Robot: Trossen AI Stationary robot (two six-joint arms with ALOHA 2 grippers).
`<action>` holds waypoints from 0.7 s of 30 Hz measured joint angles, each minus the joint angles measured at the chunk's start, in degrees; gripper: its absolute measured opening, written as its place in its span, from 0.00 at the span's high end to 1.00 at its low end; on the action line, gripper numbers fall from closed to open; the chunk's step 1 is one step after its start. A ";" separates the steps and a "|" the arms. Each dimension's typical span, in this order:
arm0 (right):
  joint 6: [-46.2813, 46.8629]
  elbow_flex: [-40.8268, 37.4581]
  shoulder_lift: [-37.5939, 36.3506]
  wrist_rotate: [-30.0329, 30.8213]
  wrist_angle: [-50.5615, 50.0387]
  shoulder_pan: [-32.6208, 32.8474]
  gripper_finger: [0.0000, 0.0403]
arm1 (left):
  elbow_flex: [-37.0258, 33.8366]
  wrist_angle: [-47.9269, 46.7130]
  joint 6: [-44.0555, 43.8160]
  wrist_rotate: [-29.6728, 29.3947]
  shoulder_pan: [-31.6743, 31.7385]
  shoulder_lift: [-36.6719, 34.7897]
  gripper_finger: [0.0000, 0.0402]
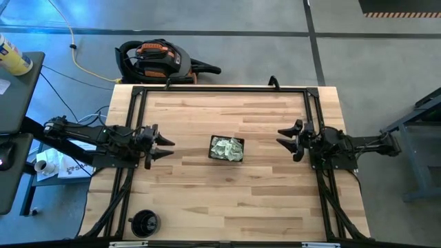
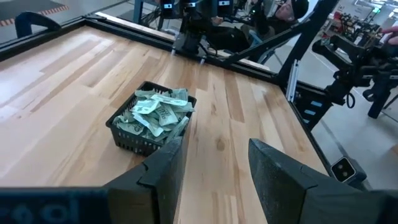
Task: Pick and place Stevia / Truvia into bins
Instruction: Return to Home Position
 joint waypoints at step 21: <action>0.03 -0.02 -1.61 -11.88 -1.91 11.52 0.45 | 0.00 0.03 6.14 0.04 0.00 0.04 0.46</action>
